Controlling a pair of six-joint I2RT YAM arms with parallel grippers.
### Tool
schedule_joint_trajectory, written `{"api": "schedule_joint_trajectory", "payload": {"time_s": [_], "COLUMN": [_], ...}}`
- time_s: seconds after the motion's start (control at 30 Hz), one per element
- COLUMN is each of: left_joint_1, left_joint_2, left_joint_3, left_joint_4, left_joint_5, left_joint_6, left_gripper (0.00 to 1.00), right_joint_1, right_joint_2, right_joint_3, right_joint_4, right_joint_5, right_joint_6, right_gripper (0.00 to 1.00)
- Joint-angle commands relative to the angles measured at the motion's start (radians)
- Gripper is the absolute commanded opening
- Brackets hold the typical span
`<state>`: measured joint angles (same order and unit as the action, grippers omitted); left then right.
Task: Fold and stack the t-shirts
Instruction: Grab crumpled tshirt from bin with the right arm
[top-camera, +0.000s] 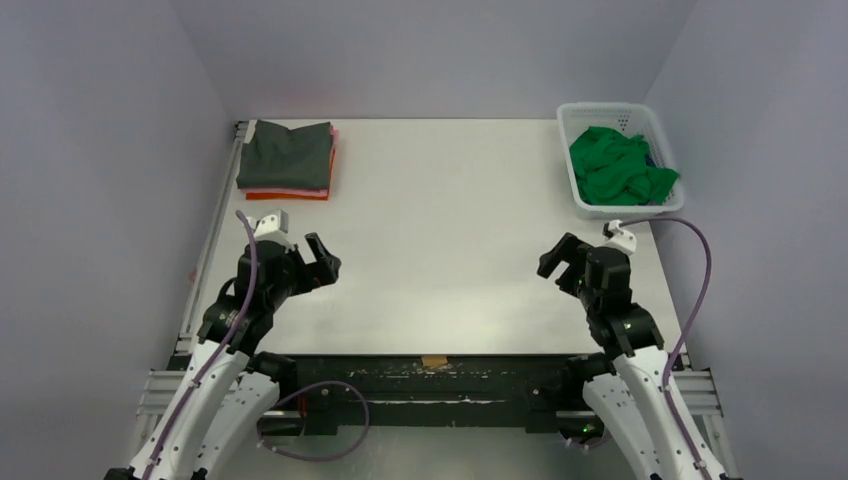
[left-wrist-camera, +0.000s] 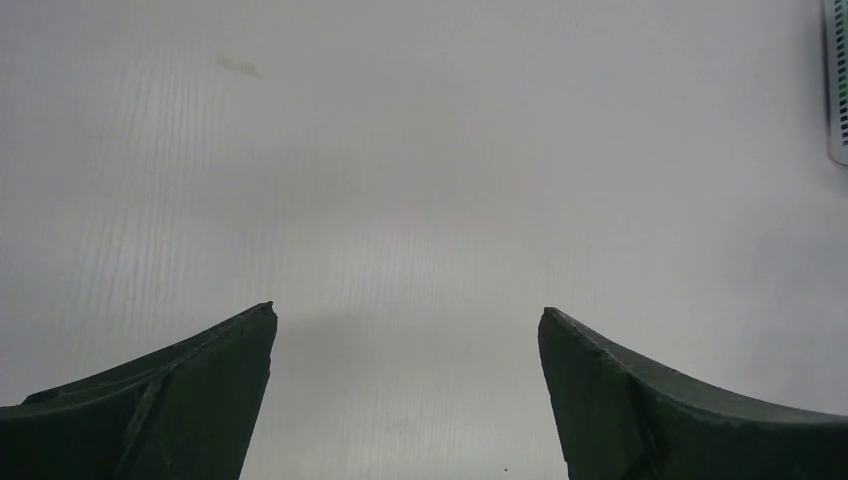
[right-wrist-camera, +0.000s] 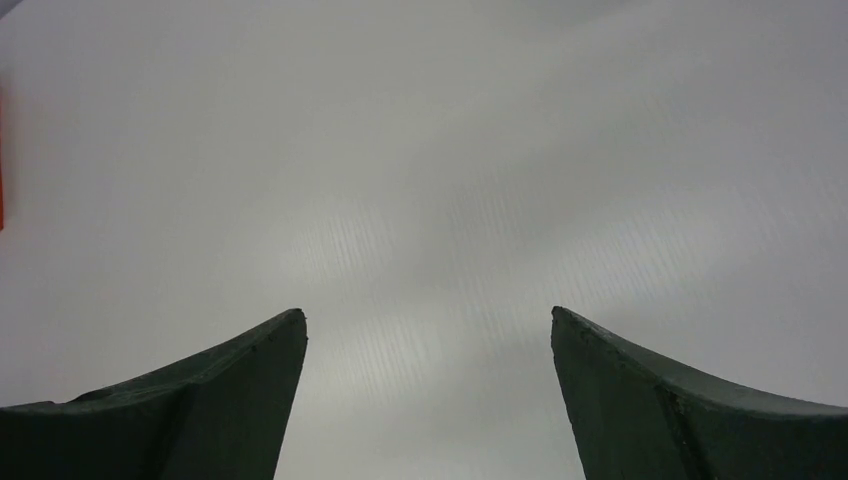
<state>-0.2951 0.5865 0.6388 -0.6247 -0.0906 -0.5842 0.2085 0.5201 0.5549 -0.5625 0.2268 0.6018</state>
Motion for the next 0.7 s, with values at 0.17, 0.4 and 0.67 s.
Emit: {"api": "schedule_joint_trajectory", "payload": {"time_s": [0.17, 0.4, 0.67], "left_joint_1": [-0.002, -0.002, -0.001], "left_joint_2": [0.050, 0.208, 0.321], "left_joint_3": [0.034, 0.131, 0.160], "left_joint_4": [0.083, 0.150, 0.167], "left_joint_5": [-0.016, -0.008, -0.076], "left_joint_6": [-0.016, 0.010, 0.042], "left_gripper": [1.00, 1.00, 1.00], "right_joint_1": [0.000, -0.053, -0.297], "right_joint_2": [0.246, 0.702, 1.266], "right_joint_3": [0.116, 0.529, 1.158], "right_joint_4": [0.309, 0.294, 0.065], "right_joint_5": [-0.013, 0.125, 0.074], "right_joint_6": [-0.036, -0.106, -0.081], "right_gripper": [0.99, 0.99, 0.98]}}
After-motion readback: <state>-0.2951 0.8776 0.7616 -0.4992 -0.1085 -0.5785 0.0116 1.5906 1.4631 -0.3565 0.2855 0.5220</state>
